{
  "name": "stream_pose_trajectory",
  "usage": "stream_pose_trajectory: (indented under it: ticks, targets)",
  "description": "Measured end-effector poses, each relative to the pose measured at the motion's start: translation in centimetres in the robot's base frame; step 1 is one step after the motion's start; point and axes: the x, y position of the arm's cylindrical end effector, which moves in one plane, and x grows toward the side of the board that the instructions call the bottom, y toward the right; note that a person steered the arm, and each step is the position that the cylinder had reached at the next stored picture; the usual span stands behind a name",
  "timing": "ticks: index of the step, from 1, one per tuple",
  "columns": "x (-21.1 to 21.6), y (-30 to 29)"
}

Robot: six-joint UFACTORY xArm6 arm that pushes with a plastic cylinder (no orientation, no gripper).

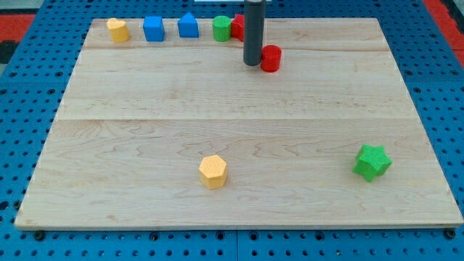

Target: Move the red circle to the right of the red star

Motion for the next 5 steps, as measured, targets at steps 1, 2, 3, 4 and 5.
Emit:
stream_pose_trajectory:
  ticks: [1,2,3,4,5]
  targets:
    - [1.7,-1.0]
    - [3.9,1.1]
    - [0.7,4.8]
    - [-4.2,4.8]
    - [-5.1,5.8]
